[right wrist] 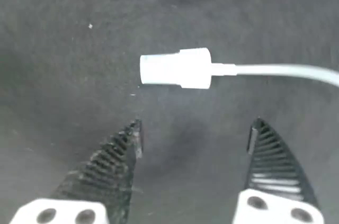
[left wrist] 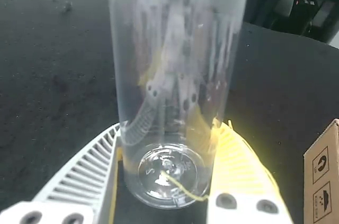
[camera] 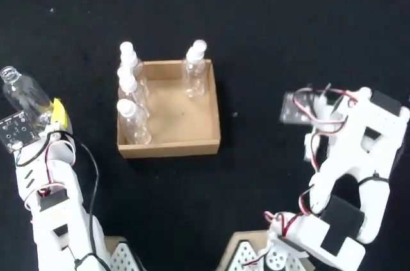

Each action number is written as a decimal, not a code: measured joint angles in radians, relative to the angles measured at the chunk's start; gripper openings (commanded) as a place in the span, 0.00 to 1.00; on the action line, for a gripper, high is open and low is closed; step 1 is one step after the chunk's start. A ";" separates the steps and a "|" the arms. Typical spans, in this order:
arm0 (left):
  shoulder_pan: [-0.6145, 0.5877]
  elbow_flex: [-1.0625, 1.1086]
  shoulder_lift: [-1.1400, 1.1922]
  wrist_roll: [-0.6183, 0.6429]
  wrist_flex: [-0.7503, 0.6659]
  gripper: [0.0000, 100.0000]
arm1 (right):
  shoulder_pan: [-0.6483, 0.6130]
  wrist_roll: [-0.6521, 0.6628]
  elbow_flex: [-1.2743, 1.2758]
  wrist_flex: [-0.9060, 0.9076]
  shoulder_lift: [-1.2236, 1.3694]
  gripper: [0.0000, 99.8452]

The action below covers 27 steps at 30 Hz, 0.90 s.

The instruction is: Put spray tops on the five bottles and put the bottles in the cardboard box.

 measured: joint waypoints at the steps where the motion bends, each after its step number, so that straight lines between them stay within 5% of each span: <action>1: 0.000 0.000 0.000 0.000 0.000 0.03 | 0.000 0.057 0.029 -0.034 0.000 0.29; 7: 0.000 0.005 0.000 0.000 0.000 0.03 | 0.000 0.253 0.201 -0.252 0.000 0.29; 27: 0.000 0.008 0.000 0.000 0.000 0.03 | -0.110 0.195 0.279 -0.315 0.000 0.26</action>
